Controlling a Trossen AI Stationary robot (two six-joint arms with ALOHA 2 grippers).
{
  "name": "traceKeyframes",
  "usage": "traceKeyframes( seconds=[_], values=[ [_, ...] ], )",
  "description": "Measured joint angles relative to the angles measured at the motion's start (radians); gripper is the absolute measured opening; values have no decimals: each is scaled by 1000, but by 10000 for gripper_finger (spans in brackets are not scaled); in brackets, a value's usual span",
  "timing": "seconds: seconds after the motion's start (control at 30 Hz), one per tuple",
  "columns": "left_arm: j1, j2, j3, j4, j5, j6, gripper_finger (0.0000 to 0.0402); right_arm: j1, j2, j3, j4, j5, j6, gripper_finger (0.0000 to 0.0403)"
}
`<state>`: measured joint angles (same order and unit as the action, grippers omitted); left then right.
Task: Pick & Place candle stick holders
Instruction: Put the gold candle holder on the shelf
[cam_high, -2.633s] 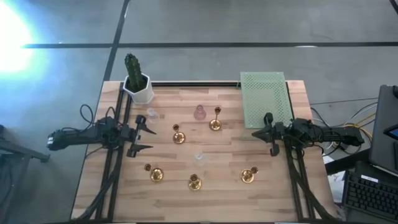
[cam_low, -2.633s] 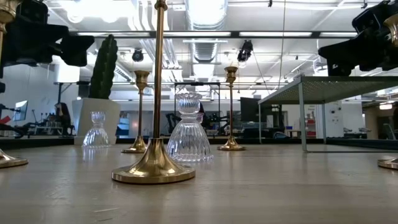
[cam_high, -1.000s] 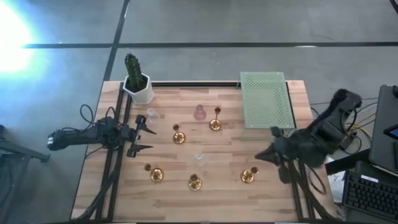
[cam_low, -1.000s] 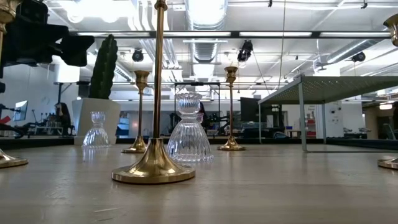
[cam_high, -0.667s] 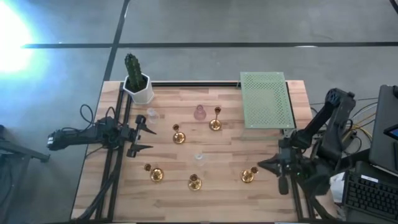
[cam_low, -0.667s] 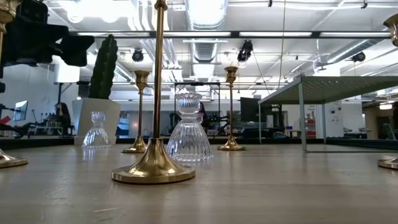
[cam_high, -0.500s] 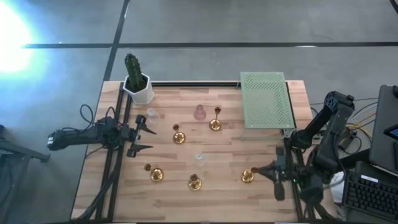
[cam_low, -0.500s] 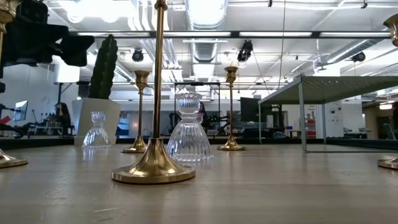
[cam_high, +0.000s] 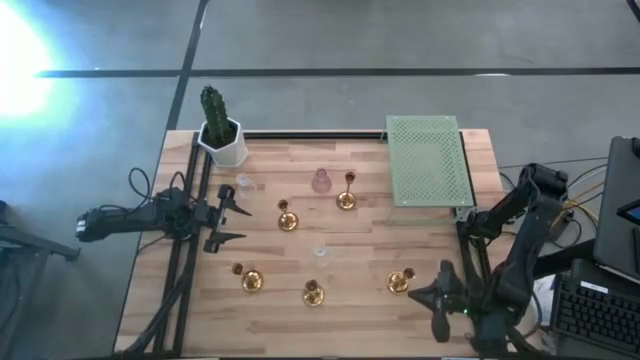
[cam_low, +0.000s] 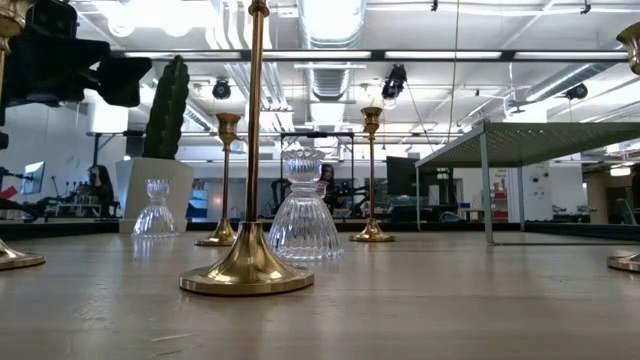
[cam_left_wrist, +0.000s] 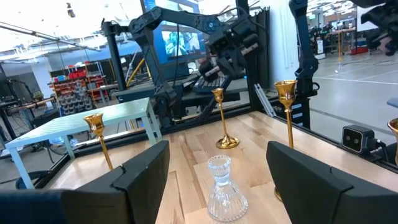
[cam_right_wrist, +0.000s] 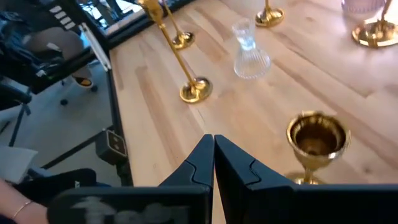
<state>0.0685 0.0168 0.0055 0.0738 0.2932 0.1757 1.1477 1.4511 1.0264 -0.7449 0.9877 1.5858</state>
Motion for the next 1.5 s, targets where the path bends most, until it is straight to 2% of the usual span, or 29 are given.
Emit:
traceKeyframes(
  seconds=[0.3, 0.53, 0.8, 1.3, 1.5],
  values=[
    [0, 0, 0, 0, 0, 0, 273, 6, 103, 0, -151, -201, 264, 8],
    [0, 0, 0, 0, 0, 0, 273, 6, 177, 0, -216, -206, 370, 8],
    [0, 0, 0, 0, 0, 0, 273, 6, 220, 0, -217, -206, 387, 8],
    [0, 0, 0, -1, 0, 0, 273, 4, 218, 0, -217, -205, 386, 8],
    [0, 0, 0, -1, 0, 0, 273, 3, 114, 29, -306, -203, 376, 8]
  ],
)
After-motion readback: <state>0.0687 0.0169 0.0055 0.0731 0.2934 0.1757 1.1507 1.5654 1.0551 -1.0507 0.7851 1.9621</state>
